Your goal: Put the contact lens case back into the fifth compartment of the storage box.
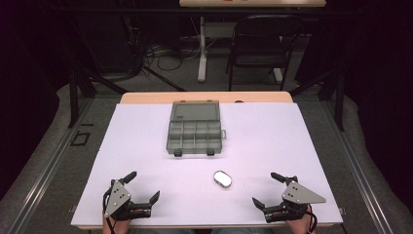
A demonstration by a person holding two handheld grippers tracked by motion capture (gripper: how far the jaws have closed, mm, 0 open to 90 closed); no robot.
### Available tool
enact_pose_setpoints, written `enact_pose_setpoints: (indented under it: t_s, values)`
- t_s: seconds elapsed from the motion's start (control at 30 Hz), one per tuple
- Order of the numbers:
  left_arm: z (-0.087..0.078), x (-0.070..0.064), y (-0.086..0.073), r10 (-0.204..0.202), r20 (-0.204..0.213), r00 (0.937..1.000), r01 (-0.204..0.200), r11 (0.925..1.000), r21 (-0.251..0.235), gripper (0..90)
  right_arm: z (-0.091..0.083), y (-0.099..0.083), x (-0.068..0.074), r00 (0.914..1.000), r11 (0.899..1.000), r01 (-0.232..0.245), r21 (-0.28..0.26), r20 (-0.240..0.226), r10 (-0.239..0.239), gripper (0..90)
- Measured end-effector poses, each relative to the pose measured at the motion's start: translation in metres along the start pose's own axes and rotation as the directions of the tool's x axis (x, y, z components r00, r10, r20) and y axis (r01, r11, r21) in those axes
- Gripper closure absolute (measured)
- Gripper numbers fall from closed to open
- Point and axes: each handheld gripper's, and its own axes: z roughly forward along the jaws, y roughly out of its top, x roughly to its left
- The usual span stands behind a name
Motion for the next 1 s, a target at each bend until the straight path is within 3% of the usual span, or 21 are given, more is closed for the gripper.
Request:
enact_pose_setpoints:
  t_s: [0.63,1.0]
  values:
    - [0.001,0.000,0.000,0.003,0.003,1.0000,-0.003,1.0000,0.007,0.0,0.010,0.005,0.005,0.9999,1.000,-0.010,0.019,-0.004,0.010,0.3]
    - [0.001,0.000,0.000,-0.006,0.001,1.0000,0.006,1.0000,0.000,0.0,0.029,0.012,0.014,0.9997,0.999,-0.015,0.041,-0.017,0.016,0.3]
